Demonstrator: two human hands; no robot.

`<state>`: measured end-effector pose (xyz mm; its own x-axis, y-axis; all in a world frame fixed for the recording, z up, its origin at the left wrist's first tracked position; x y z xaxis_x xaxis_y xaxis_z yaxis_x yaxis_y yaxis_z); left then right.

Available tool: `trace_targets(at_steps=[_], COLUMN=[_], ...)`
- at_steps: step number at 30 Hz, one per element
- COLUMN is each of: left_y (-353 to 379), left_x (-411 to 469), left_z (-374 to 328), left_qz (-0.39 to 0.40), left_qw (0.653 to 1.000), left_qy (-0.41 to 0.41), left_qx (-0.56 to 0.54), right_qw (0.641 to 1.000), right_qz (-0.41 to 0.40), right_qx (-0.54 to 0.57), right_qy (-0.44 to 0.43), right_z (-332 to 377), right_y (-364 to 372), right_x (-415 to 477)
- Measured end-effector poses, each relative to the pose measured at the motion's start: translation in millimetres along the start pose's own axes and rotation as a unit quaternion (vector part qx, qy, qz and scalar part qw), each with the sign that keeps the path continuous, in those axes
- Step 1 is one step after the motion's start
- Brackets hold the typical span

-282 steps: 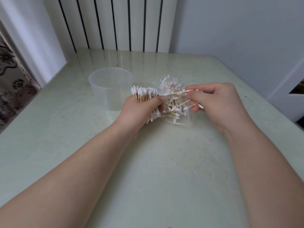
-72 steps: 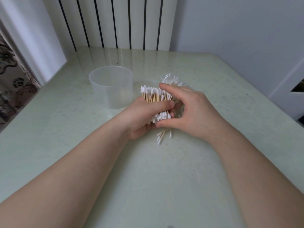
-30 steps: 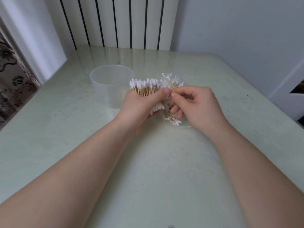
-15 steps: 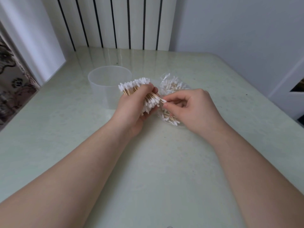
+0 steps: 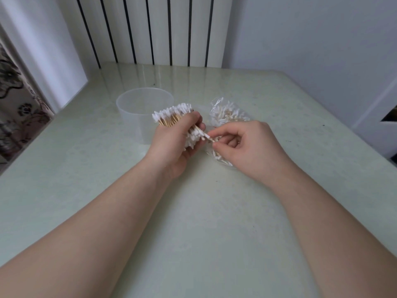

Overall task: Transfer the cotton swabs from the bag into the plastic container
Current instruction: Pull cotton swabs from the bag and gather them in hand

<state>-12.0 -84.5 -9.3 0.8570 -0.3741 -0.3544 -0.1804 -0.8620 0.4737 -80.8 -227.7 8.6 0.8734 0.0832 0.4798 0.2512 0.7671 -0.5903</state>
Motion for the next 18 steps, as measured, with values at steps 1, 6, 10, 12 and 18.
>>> trace_targets(at_steps=[1, 6, 10, 12, 18], left_y=[-1, -2, 3, 5, 5], left_x=[1, -1, -5, -5, -7], left_z=[0, -2, 1, 4, 4], left_qz=[-0.006, -0.003, 0.020, 0.031, 0.041], left_qw=[1.000, 1.000, 0.997, 0.994, 0.993], left_qy=[0.001, 0.011, 0.028, 0.041, 0.047], left_qx=[-0.002, 0.010, 0.067, 0.094, 0.098], right_qw=[1.000, 0.992, 0.983, 0.980, 0.983], right_qz=[-0.005, -0.113, -0.131, -0.118, -0.100], right_qx=[-0.008, 0.051, 0.106, 0.140, 0.138], right_qy=[0.004, 0.017, 0.066, 0.083, 0.067], right_z=[-2, -3, 0, 0, 0], right_y=[-2, -10, -4, 0, 0], right_x=[0, 2, 3, 4, 2])
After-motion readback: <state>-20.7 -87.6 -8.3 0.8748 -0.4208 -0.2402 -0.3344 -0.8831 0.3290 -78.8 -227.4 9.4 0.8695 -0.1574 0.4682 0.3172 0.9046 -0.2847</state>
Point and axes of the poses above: each hand's wrist, its own x-axis towards the middle knuckle, its own y-axis out of the palm, z = x × y, the point moved 1 cm from there along x, towards the middle knuckle, and after that the axes turned 15 degrees about -y, right-handed, at the moved point
